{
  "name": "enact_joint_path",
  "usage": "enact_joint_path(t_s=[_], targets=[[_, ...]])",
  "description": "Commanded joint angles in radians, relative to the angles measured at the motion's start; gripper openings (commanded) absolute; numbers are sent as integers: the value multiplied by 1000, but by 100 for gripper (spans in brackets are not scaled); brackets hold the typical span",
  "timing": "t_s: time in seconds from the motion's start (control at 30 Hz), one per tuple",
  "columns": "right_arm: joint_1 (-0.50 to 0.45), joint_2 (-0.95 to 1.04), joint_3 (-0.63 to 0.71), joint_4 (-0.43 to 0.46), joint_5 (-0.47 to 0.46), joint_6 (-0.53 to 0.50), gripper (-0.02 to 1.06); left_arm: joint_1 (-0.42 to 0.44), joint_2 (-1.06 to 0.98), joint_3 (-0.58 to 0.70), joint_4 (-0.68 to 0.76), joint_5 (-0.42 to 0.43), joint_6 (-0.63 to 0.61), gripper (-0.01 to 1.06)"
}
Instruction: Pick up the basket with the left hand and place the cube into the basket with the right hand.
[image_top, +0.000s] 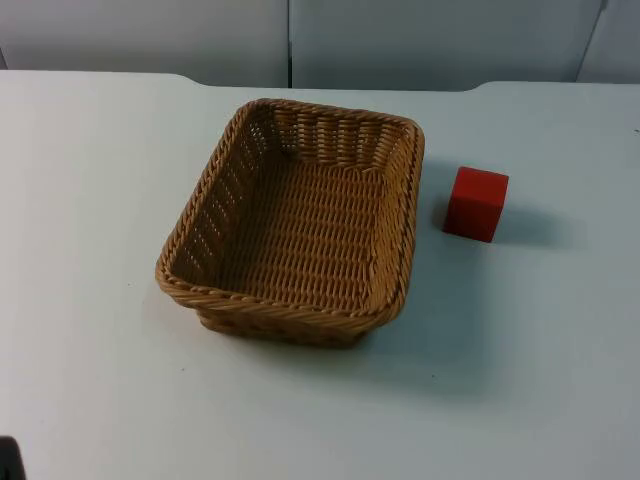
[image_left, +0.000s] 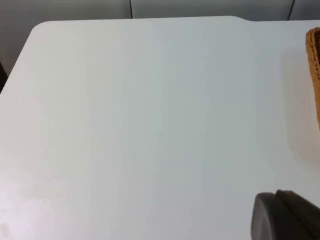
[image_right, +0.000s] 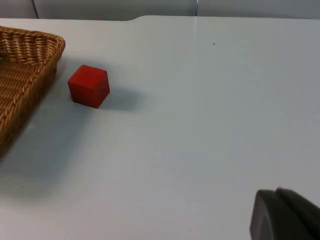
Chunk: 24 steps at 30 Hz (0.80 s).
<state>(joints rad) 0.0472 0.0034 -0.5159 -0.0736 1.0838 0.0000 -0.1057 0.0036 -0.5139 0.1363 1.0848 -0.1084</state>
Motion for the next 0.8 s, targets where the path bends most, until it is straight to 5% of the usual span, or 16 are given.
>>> enact_joint_path(t_s=[0.0, 0.17, 0.27, 0.5, 0.67, 0.77], targets=[[-5, -3, 7, -4, -10, 0, 0, 3, -4, 0, -11, -2, -4, 0], [-5, -3, 7, -4, -10, 0, 0, 3, 56, -36, -198, -39, 42, 0], [-5, -3, 7, -4, -10, 0, 0, 3, 278, -114, -373, -79, 187, 0], [-5, -3, 7, -4, -10, 0, 0, 3, 763, -289, -523, -159, 374, 1], [-5, -3, 7, -4, -10, 0, 0, 3, 1105, -400, -577, -173, 469, 23], [-5, -3, 7, -4, -10, 0, 0, -8, 1316, -463, -662, -199, 555, 50]])
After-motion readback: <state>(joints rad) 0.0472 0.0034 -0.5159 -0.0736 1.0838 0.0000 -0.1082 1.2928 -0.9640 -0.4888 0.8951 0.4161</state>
